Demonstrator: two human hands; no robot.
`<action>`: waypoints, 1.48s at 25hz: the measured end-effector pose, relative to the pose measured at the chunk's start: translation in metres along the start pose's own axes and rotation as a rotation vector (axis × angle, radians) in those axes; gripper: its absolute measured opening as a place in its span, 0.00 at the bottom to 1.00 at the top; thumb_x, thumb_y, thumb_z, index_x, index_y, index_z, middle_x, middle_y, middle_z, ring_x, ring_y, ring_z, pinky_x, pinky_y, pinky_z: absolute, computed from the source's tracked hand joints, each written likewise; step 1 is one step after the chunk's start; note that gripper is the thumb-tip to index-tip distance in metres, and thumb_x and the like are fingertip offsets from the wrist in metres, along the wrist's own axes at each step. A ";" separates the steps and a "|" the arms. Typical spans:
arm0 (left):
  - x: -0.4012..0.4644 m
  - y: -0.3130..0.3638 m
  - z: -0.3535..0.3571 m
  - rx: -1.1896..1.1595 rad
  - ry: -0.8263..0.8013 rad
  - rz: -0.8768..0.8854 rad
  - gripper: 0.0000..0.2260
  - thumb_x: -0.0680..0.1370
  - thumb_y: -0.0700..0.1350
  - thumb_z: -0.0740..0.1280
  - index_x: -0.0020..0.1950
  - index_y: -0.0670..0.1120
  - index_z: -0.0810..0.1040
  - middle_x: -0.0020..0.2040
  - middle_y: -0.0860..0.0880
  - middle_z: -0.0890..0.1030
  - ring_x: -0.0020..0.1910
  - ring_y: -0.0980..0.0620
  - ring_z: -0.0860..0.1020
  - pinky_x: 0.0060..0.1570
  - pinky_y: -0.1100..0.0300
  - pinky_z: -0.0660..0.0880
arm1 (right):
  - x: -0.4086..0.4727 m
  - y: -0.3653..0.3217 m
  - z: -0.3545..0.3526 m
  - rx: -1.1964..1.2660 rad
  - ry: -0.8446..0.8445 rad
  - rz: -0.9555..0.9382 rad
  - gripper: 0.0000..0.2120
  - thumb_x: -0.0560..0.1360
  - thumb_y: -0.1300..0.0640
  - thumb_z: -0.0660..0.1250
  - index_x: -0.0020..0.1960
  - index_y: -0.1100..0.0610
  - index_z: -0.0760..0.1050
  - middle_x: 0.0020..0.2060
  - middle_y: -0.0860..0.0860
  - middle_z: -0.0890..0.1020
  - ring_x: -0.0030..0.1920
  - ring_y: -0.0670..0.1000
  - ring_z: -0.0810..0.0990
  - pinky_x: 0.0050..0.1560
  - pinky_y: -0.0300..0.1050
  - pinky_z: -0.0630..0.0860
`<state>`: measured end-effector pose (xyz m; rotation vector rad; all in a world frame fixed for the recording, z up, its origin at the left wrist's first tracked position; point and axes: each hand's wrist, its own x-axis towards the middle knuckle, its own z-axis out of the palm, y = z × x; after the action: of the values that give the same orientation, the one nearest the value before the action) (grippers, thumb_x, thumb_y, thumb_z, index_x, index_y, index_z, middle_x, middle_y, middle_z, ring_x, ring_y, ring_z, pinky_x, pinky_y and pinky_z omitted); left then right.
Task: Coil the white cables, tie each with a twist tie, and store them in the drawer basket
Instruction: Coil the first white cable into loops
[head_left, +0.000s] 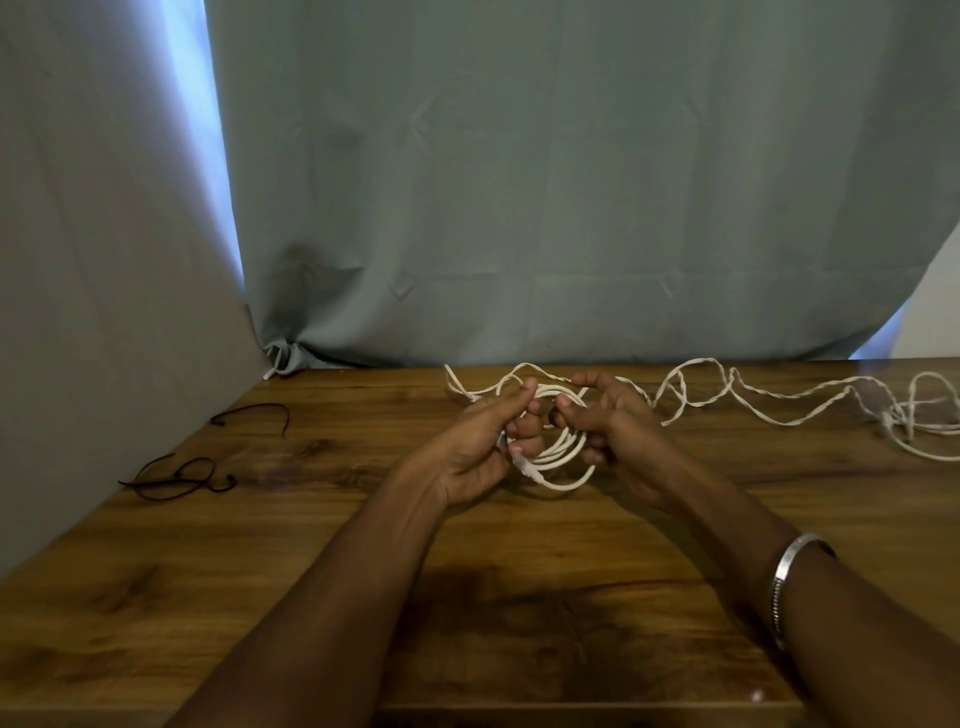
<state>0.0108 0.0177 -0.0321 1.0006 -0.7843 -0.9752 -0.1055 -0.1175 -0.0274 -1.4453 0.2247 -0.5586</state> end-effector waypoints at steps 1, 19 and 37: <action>0.002 -0.003 0.001 0.002 0.037 0.028 0.12 0.80 0.52 0.66 0.43 0.45 0.74 0.28 0.53 0.65 0.26 0.58 0.64 0.29 0.66 0.63 | -0.001 0.001 0.001 -0.046 -0.001 -0.021 0.19 0.80 0.64 0.69 0.67 0.60 0.68 0.35 0.52 0.82 0.22 0.43 0.73 0.21 0.36 0.66; 0.019 0.002 -0.008 -0.316 0.420 0.345 0.16 0.87 0.47 0.58 0.41 0.44 0.70 0.26 0.52 0.65 0.22 0.57 0.64 0.28 0.65 0.64 | -0.004 0.009 0.001 -1.095 0.177 -0.881 0.08 0.74 0.53 0.78 0.52 0.52 0.86 0.41 0.46 0.87 0.36 0.44 0.82 0.41 0.38 0.76; 0.020 -0.017 0.026 -0.254 0.362 0.222 0.18 0.86 0.51 0.58 0.39 0.44 0.70 0.24 0.50 0.65 0.25 0.52 0.68 0.29 0.62 0.72 | 0.003 0.027 0.017 -0.426 0.121 -0.290 0.38 0.60 0.48 0.87 0.63 0.52 0.72 0.55 0.52 0.82 0.55 0.52 0.84 0.53 0.52 0.83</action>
<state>-0.0096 -0.0127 -0.0370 0.8176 -0.4449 -0.6579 -0.0889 -0.1040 -0.0507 -1.8754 0.2408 -0.8736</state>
